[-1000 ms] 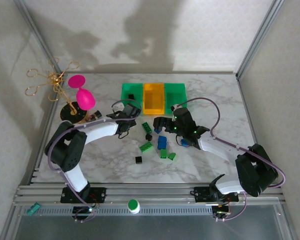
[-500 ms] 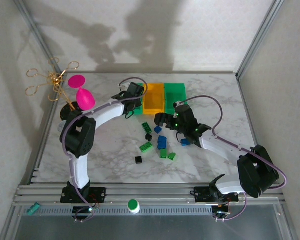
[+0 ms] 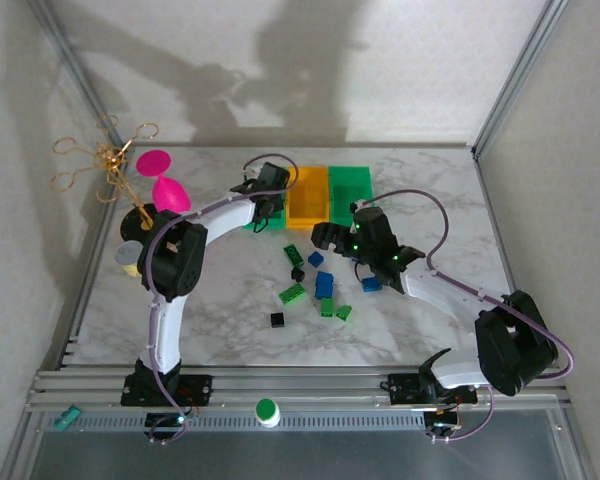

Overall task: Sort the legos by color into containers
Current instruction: Place the lego in the container, then pick up the lego from the center of the table.

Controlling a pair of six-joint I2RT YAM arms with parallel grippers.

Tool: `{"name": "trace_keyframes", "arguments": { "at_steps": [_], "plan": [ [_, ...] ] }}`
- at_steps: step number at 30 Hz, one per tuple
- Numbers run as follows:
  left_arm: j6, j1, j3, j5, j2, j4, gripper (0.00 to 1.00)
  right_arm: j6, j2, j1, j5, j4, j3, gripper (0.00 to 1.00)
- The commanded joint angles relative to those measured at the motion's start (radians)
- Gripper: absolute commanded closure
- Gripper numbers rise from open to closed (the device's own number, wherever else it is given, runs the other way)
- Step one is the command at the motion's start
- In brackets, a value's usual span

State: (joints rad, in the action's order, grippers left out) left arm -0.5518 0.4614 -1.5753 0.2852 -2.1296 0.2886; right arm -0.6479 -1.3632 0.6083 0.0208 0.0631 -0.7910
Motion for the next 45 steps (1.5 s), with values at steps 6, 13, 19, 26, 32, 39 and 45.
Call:
{"name": "trace_keyframes", "arguments": {
  "at_steps": [6, 13, 19, 26, 32, 39, 45],
  "plan": [
    [0.018, -0.007, -0.027, -0.001, 0.033, 0.014, 0.5, 0.002, 0.006, -0.011, -0.002, -0.003, -0.032, 0.01],
    [0.016, -0.007, 0.042, -0.035, 0.171, 0.008, 0.48, 0.012, 0.028, -0.012, 0.007, -0.027, -0.026, 0.01],
    [0.012, 0.01, 0.224, -0.137, 0.365, -0.051, 0.47, 0.006, 0.088, -0.012, 0.019, -0.046, 0.027, 0.01],
    [-0.007, 0.099, 0.414, -0.197, 0.539, -0.061, 0.45, 0.026, 0.155, -0.013, 0.041, -0.1, 0.079, 0.01],
    [-0.04, 0.208, 0.545, -0.252, 0.623, -0.084, 0.44, 0.019, 0.215, -0.013, 0.07, -0.126, 0.157, 0.01],
    [-0.08, 0.331, 0.632, -0.206, 0.649, -0.101, 0.4, -0.009, 0.265, -0.013, 0.091, -0.168, 0.231, 0.01],
    [-0.088, 0.407, 0.59, -0.156, 0.531, -0.033, 0.39, -0.038, 0.308, -0.013, 0.064, -0.245, 0.248, 0.01]
  ]
}}
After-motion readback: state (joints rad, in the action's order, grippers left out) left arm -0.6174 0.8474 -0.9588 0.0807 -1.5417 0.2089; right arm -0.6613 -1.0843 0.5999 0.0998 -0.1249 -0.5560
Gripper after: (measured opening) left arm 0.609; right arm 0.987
